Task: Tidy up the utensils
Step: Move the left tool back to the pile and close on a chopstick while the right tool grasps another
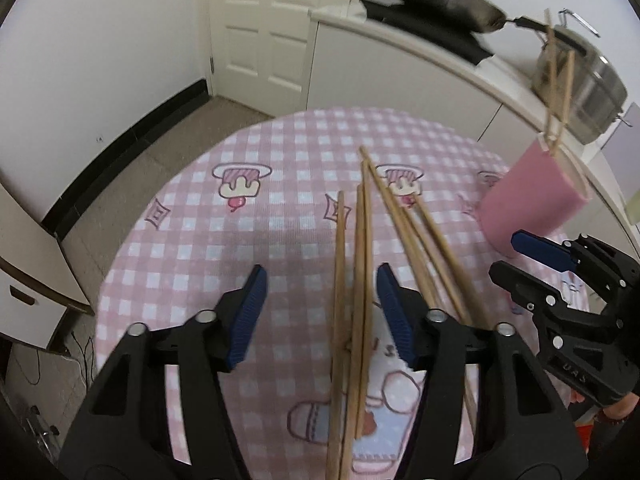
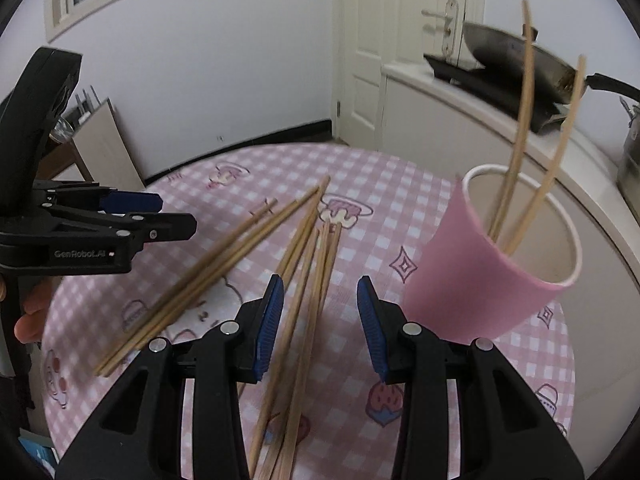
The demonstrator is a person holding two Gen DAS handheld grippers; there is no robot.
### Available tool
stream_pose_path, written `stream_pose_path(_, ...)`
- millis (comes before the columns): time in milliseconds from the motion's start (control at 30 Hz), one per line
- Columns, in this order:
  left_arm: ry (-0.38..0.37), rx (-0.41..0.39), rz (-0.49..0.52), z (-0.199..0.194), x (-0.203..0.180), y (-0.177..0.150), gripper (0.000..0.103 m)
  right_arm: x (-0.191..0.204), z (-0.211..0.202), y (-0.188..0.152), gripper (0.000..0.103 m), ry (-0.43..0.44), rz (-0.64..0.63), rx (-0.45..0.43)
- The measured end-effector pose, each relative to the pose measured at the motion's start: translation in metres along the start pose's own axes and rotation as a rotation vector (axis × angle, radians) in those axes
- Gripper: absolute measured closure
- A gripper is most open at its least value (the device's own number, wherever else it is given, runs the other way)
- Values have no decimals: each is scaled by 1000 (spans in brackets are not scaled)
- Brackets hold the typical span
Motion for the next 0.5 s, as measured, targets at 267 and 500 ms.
stream_pose_path(267,3,55,3,37,-3,6,64,-3,28,-1,68,1,-5,64)
stream_pose_path(500,46,73,49,50,-8,13,68,-6,38,-1,68,5,-4,94)
Point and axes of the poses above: each gripper's, at about its wrist camera, not at the fingertips, and z roughly the way its jaws point, x to its left, y to its top, the point moved 8 cm from there along z, roughly the way its jaws point, and after that the axes turned 4 degrees about -x, right-handed, at the moved point
